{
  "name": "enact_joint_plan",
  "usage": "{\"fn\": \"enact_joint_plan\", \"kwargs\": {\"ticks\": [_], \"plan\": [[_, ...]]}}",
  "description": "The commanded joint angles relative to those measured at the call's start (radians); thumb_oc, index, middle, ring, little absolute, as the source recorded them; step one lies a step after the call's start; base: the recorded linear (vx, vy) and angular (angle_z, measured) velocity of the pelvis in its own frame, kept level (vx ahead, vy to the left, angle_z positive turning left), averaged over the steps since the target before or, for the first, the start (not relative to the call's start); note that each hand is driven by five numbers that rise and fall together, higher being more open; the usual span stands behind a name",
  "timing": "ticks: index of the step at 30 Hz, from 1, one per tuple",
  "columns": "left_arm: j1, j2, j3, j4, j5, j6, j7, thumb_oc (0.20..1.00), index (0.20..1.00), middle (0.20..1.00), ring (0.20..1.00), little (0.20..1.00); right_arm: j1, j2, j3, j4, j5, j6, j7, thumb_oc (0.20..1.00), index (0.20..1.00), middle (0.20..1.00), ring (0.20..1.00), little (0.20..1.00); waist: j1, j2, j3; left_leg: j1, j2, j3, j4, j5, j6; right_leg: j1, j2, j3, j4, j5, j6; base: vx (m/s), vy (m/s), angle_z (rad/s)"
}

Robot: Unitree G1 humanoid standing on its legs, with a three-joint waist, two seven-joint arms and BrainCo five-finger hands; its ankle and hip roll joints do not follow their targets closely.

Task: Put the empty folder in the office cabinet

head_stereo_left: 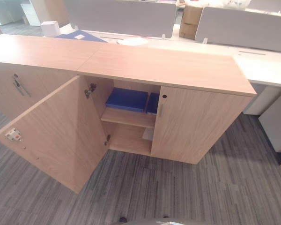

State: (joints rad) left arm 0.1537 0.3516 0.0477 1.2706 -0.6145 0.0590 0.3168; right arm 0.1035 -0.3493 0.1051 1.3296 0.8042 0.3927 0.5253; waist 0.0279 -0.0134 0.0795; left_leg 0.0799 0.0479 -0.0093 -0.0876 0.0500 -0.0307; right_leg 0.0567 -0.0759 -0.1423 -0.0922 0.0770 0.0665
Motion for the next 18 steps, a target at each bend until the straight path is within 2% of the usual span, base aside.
{"fn": "enact_joint_plan", "kwargs": {"ticks": [1, 3, 4, 5, 7, 8, 9, 11, 12, 13, 14, 15, 16, 17, 18], "plan": [[-0.051, 0.086, 0.063, 0.083, -0.010, -0.051, 0.006, 1.000, 1.000, 1.000, 1.000, 1.000, -0.068, -0.007, 0.000, -0.033, -0.035, 0.014, 0.043, 1.000, 1.000, 1.000, 1.000, 1.000, -0.041, -0.010, 0.058, 0.001, -0.043, 0.054, 0.020, -0.086, 0.034, 0.022, -0.005, 0.031, 0.026, -0.067, 0.026, -0.01, 0.176, -0.01], [-0.057, 0.109, 0.091, 0.099, 0.001, -0.053, -0.009, 1.000, 1.000, 1.000, 1.000, 1.000, -0.062, -0.031, -0.020, -0.037, -0.054, 0.006, 0.036, 1.000, 1.000, 1.000, 1.000, 1.000, -0.058, -0.010, 0.082, -0.045, -0.005, 0.101, 0.106, -0.077, 0.010, 0.015, -0.024, 0.020, 0.043, -0.056, 0.021, -0.03, 0.288, -0.05], [-0.066, 0.114, 0.096, 0.099, 0.015, -0.060, -0.003, 1.000, 1.000, 1.000, 1.000, 1.000, -0.065, -0.050, -0.035, -0.033, -0.042, 0.000, 0.030, 1.000, 1.000, 1.000, 1.000, 1.000, -0.062, -0.006, 0.097, -0.069, 0.017, 0.099, 0.121, -0.059, -0.006, 0.010, -0.035, 0.024, 0.053, -0.051, 0.018, -0.02, 0.235, -0.02], [-0.066, 0.114, 0.096, 0.099, 0.015, -0.060, -0.003, 1.000, 1.000, 1.000, 1.000, 1.000, -0.065, -0.050, -0.035, -0.033, -0.042, 0.000, 0.030, 1.000, 1.000, 1.000, 1.000, 1.000, -0.062, -0.006, 0.097, -0.069, 0.017, 0.099, 0.121, -0.059, -0.006, 0.010, -0.035, 0.024, 0.053, -0.051, 0.018, 0.00, 0.290, 0.18], [-0.065, 0.115, 0.113, 0.092, 0.011, -0.068, 0.014, 1.000, 1.000, 1.000, 1.000, 1.000, -0.084, -0.082, -0.065, -0.021, -0.035, -0.003, 0.050, 1.000, 1.000, 1.000, 1.000, 1.000, -0.056, 0.012, 0.102, -0.071, 0.040, 0.030, 0.072, -0.016, -0.030, 0.009, -0.049, 0.066, 0.051, -0.049, 0.028, 0.02, 0.333, 0.33], [-0.065, 0.115, 0.113, 0.092, 0.011, -0.068, 0.014, 1.000, 1.000, 1.000, 1.000, 1.000, -0.084, -0.082, -0.065, -0.021, -0.035, -0.003, 0.050, 1.000, 1.000, 1.000, 1.000, 1.000, -0.056, 0.012, 0.102, -0.071, 0.040, 0.030, 0.072, -0.016, -0.030, 0.009, -0.049, 0.066, 0.051, -0.049, 0.028, 0.01, 0.434, 0.18], [-0.079, 0.132, 0.122, 0.088, 0.006, -0.058, 0.020, 1.000, 1.000, 1.000, 1.000, 1.000, -0.096, -0.095, -0.081, -0.009, -0.064, -0.007, 0.061, 1.000, 1.000, 1.000, 1.000, 1.000, -0.056, 0.023, 0.100, -0.062, 0.039, 0.010, 0.047, -0.015, -0.031, 0.008, -0.068, 0.079, 0.054, -0.051, 0.042, 0.00, 0.352, -0.30], [-0.097, 0.165, 0.134, 0.095, 0.009, -0.053, 0.006, 1.000, 1.000, 1.000, 1.000, 1.000, -0.100, -0.079, -0.080, 0.005, -0.004, -0.030, 0.030, 1.000, 1.000, 1.000, 1.000, 1.000, -0.053, 0.034, 0.087, -0.039, 0.010, 0.019, 0.003, -0.033, -0.020, 0.008, -0.098, 0.058, 0.051, -0.043, 0.073, 0.01, 0.336, -0.52], [-0.097, 0.165, 0.134, 0.095, 0.009, -0.053, 0.006, 1.000, 1.000, 1.000, 1.000, 1.000, -0.100, -0.079, -0.080, 0.005, -0.004, -0.030, 0.030, 1.000, 1.000, 1.000, 1.000, 1.000, -0.053, 0.034, 0.087, -0.039, 0.010, 0.019, 0.003, -0.033, -0.020, 0.008, -0.098, 0.058, 0.051, -0.043, 0.073, 0.01, 0.241, -0.23], [-0.105, 0.183, 0.128, 0.092, 0.040, -0.062, -0.001, 1.000, 1.000, 1.000, 1.000, 1.000, -0.097, -0.065, -0.086, 0.004, 0.032, -0.028, 0.017, 1.000, 1.000, 1.000, 1.000, 1.000, -0.051, 0.036, 0.073, -0.036, -0.016, 0.015, 0.000, -0.046, -0.008, 0.008, -0.131, 0.035, 0.046, -0.019, 0.098, 0.00, 0.263, -0.17], [-0.121, 0.215, 0.120, 0.089, 0.043, -0.054, -0.007, 1.000, 1.000, 1.000, 1.000, 1.000, -0.093, -0.055, -0.091, 0.001, 0.014, -0.020, 0.026, 1.000, 1.000, 1.000, 1.000, 1.000, -0.049, 0.039, 0.065, -0.036, -0.037, 0.020, 0.000, -0.059, 0.009, 0.003, -0.169, 0.014, 0.057, -0.003, 0.107, -0.01, 0.405, -0.20], [-0.143, 0.255, 0.113, 0.097, 0.040, -0.044, -0.019, 1.000, 1.000, 1.000, 1.000, 1.000, -0.089, -0.039, -0.076, -0.006, 0.008, -0.025, 0.021, 1.000, 1.000, 1.000, 1.000, 1.000, -0.050, 0.049, 0.057, -0.036, -0.050, 0.027, 0.000, -0.067, 0.024, -0.010, -0.200, -0.008, 0.109, -0.003, 0.096, -0.02, 0.299, -0.20], [-0.150, 0.266, 0.109, 0.100, 0.040, -0.043, -0.020, 1.000, 1.000, 1.000, 1.000, 1.000, -0.089, -0.032, -0.071, -0.007, 0.018, -0.029, 0.014, 1.000, 1.000, 1.000, 1.000, 1.000, -0.049, 0.053, 0.055, -0.037, -0.050, 0.032, 0.000, -0.065, 0.028, -0.022, -0.205, -0.014, 0.141, -0.009, 0.089, -0.07, 0.252, 0.09], [-0.157, 0.275, 0.092, 0.097, 0.044, -0.052, -0.015, 1.000, 1.000, 1.000, 1.000, 1.000, -0.093, -0.020, -0.068, -0.003, 0.049, -0.026, 0.021, 1.000, 1.000, 1.000, 1.000, 1.000, -0.053, 0.060, 0.057, -0.037, -0.051, 0.037, 0.000, -0.061, 0.039, -0.053, -0.172, -0.013, 0.204, -0.025, 0.075, -0.05, 0.109, 0.12], [-0.157, 0.275, 0.092, 0.097, 0.044, -0.052, -0.015, 1.000, 1.000, 1.000, 1.000, 1.000, -0.093, -0.020, -0.068, -0.003, 0.049, -0.026, 0.021, 1.000, 1.000, 1.000, 1.000, 1.000, -0.053, 0.060, 0.057, -0.037, -0.051, 0.037, 0.000, -0.061, 0.039, -0.053, -0.172, -0.013, 0.204, -0.025, 0.075, -0.07, 0.083, -0.05]]}}
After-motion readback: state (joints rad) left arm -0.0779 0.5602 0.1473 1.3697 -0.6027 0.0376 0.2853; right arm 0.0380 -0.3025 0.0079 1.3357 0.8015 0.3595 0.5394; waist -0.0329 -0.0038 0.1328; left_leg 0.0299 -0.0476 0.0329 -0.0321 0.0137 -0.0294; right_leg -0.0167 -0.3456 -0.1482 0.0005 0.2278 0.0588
